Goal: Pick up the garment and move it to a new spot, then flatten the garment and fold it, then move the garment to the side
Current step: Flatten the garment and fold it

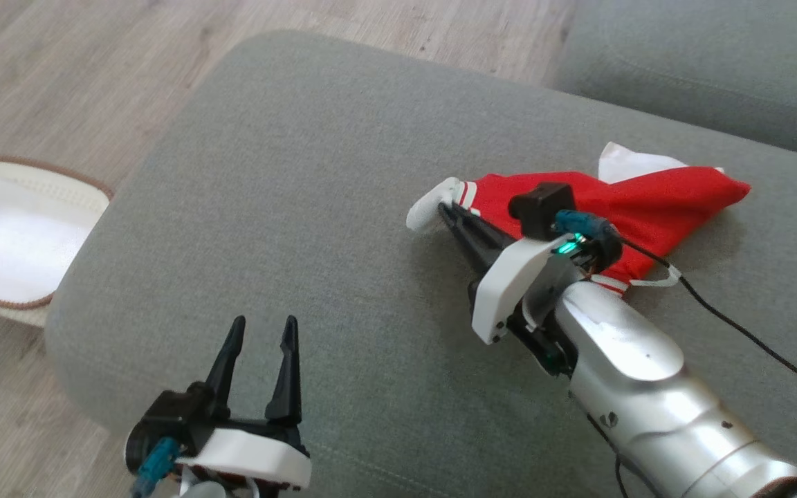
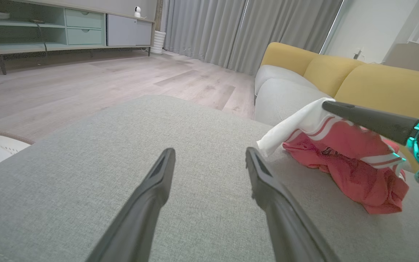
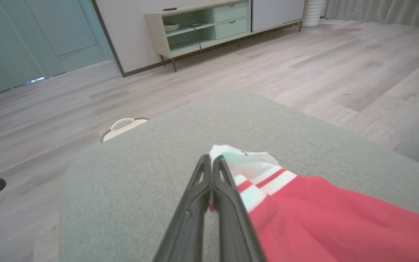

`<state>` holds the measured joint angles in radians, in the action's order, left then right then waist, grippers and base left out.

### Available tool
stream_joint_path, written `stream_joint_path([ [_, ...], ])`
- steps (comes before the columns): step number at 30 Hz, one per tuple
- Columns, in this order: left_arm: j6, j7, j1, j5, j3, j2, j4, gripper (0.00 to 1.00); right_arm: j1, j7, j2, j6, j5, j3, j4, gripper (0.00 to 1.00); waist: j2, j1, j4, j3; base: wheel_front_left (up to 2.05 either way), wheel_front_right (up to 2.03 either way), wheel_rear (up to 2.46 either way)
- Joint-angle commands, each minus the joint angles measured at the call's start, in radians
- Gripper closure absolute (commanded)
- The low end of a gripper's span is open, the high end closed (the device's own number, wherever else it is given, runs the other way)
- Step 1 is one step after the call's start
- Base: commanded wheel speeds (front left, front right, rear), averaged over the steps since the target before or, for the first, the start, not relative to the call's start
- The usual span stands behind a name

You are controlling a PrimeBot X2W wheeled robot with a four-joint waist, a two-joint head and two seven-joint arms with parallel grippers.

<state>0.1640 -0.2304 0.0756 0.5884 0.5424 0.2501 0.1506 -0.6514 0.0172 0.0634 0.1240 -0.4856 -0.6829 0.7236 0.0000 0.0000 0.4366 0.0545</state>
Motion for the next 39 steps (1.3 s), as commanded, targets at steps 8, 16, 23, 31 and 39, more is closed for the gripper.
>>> stream_joint_path([
  [8, -0.002, -0.023, 0.05, -0.009, -0.053, -0.012, -0.008, 0.0, -0.093, 0.079, -0.013, 0.007, -0.071, -0.059, 0.031, 0.0, 0.0, 0.0, -0.018, 0.023, 0.0, 0.0, 0.0],
  [16, -0.001, -0.027, 0.03, -0.014, -0.063, -0.003, -0.008, 0.0, -0.112, 0.174, -0.013, 0.007, -0.034, 0.067, 0.132, 0.0, 0.0, 0.0, -0.116, -0.02, 0.0, 0.0, 0.0],
  [23, 0.008, -0.022, 0.014, -0.016, -0.061, 0.009, -0.025, 0.0, -0.061, 0.216, -0.013, 0.007, 0.061, 0.245, 0.281, 0.0, 0.0, 0.0, -0.181, -0.028, 0.0, 0.0, 0.0],
  [31, 0.011, -0.016, 0.029, -0.019, -0.056, 0.013, -0.042, 0.0, -0.052, 0.231, -0.007, 0.007, 0.15, 0.41, 0.445, 0.0, 0.0, 0.0, -0.175, 0.021, 0.0, 0.0, 0.0],
  [39, 0.008, -0.019, 0.05, -0.022, -0.052, 0.001, -0.038, 0.0, -0.115, 0.201, 0.01, 0.007, 0.18, 0.496, 0.531, 0.0, 0.0, 0.0, -0.117, 0.08, 0.0, 0.0, 0.0],
])
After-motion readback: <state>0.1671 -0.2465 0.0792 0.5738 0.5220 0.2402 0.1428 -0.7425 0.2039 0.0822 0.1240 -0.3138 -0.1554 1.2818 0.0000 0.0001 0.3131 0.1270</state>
